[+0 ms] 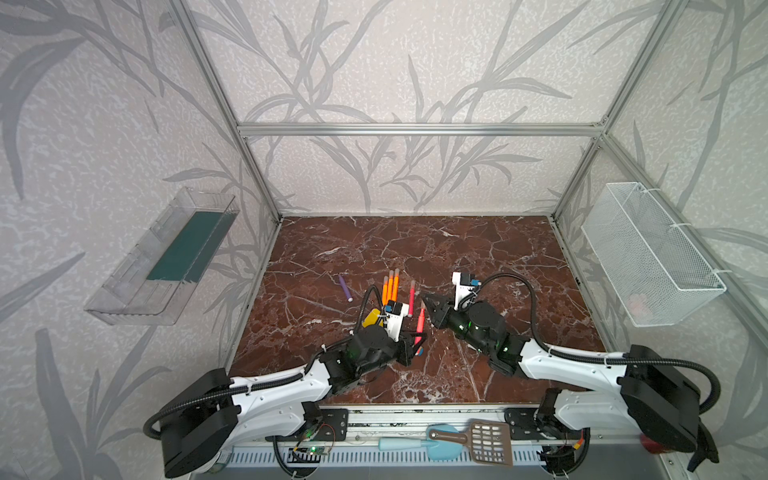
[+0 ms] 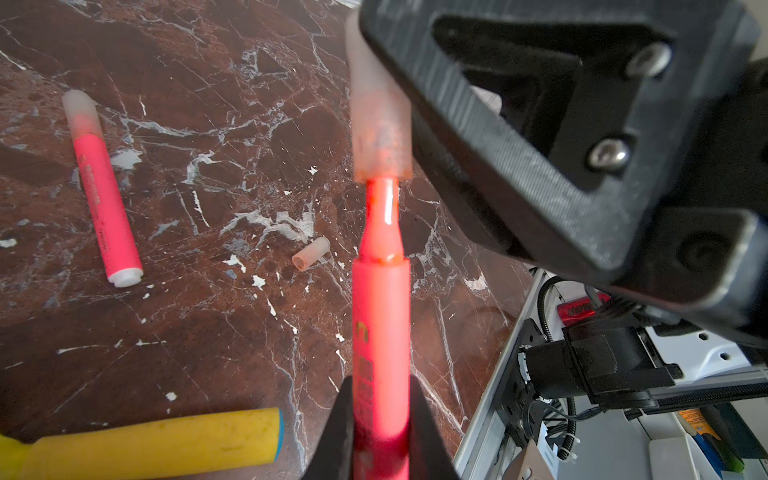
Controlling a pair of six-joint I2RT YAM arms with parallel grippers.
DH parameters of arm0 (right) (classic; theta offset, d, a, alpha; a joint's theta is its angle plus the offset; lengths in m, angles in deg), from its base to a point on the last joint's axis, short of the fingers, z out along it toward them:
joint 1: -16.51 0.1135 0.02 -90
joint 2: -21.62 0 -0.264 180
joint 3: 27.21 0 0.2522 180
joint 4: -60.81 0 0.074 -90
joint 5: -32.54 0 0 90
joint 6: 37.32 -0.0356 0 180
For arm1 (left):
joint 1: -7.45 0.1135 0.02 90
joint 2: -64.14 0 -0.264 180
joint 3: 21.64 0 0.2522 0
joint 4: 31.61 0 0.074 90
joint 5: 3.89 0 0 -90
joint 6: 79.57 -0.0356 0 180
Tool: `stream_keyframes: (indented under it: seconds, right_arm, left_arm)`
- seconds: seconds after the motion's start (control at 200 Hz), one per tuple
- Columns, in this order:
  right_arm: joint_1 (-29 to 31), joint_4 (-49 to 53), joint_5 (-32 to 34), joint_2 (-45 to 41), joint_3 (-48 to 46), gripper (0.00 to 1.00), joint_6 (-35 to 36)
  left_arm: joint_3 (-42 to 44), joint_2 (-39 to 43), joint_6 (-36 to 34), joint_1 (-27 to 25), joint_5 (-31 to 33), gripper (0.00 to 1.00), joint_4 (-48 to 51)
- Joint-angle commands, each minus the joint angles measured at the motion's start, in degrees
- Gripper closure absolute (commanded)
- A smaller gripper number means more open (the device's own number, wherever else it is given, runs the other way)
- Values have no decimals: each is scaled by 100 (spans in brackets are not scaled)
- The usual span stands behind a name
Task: Insert the pens into the pen caps
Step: 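Lower the held cap onto the pink marker tip with the right gripper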
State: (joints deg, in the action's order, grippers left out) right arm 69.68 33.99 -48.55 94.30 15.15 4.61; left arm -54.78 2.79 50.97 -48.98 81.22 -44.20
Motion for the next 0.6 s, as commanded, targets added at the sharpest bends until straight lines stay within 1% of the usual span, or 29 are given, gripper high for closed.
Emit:
stream_keyframes:
  seconds: [0.0,0.125,0.255,0.465,0.595]
  right_arm:
    - [-17,-101,-330,-101,-176,100,-241]
    - [7,-99,-515,-236,-322,100,-408]
    - [173,42,-446,-449,-416,100,-376]
    - [253,138,-319,-512,-388,100,-269]
    - [256,329,-447,-310,-173,100,-256]
  left_arm:
    - [-10,96,-79,-8,298,100,-118]
    - [-18,122,-141,0,453,100,-45]
    - [-54,102,-177,0,506,100,-19]
    - [-144,-50,-243,-1,269,100,-149]
    - [-177,-89,-264,-1,187,100,-159]
